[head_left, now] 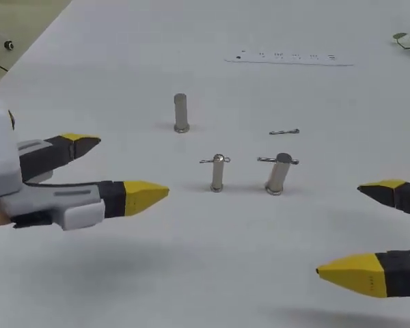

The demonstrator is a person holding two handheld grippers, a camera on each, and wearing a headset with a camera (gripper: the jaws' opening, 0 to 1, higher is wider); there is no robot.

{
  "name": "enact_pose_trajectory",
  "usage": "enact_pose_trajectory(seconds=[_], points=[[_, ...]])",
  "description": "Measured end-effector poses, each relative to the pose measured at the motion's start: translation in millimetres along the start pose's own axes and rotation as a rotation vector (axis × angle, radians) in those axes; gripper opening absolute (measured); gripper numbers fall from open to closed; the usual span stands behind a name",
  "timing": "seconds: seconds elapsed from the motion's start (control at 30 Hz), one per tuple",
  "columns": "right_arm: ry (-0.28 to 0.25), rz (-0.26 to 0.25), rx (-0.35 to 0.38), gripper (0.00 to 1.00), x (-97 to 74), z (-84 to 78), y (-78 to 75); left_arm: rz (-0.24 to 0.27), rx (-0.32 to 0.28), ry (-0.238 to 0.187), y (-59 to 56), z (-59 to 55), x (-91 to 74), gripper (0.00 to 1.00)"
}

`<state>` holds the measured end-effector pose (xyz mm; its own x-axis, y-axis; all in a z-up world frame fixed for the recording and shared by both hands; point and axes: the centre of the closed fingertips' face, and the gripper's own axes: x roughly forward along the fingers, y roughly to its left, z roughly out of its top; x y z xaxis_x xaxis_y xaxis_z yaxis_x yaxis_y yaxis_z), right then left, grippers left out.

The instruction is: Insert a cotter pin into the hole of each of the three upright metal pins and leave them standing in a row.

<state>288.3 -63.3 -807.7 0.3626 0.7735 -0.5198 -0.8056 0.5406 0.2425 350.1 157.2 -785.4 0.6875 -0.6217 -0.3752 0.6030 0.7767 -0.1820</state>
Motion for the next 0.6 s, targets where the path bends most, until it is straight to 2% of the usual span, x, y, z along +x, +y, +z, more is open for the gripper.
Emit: enact_pose_trajectory(seconds=[0.1, 0.17, 0.27, 0.4, 0.47, 0.6], points=[[0.004, -0.003, 0.002, 1.0, -0.4, -0.6, -0.2, -0.007, 0.012, -0.039, 6.9, 12.7, 13.6, 0.83], [0.004, -0.004, 0.002, 1.0, -0.5, -0.1, -0.2, 0.015, 0.007, -0.054, 15.2, 18.2, 22.7, 0.79], [0.003, -0.011, 0.003, 1.0, -0.9, 0.2, -1.8, 0.018, -0.015, -0.051, 22.5, 21.1, 34.2, 0.73], [0.003, -0.017, 0.008, 1.0, -0.7, -0.3, -3.3, 0.046, -0.019, -0.062, 37.1, 29.6, 53.2, 0.68], [0.008, -0.017, 0.007, 1.0, -0.3, -1.2, -3.4, 0.055, -0.024, -0.053, 43.5, 31.3, 63.6, 0.66], [0.007, -0.02, 0.011, 1.0, 0.3, -1.6, -4.3, 0.066, 0.0, -0.038, 49.8, 34.2, 81.6, 0.6]])
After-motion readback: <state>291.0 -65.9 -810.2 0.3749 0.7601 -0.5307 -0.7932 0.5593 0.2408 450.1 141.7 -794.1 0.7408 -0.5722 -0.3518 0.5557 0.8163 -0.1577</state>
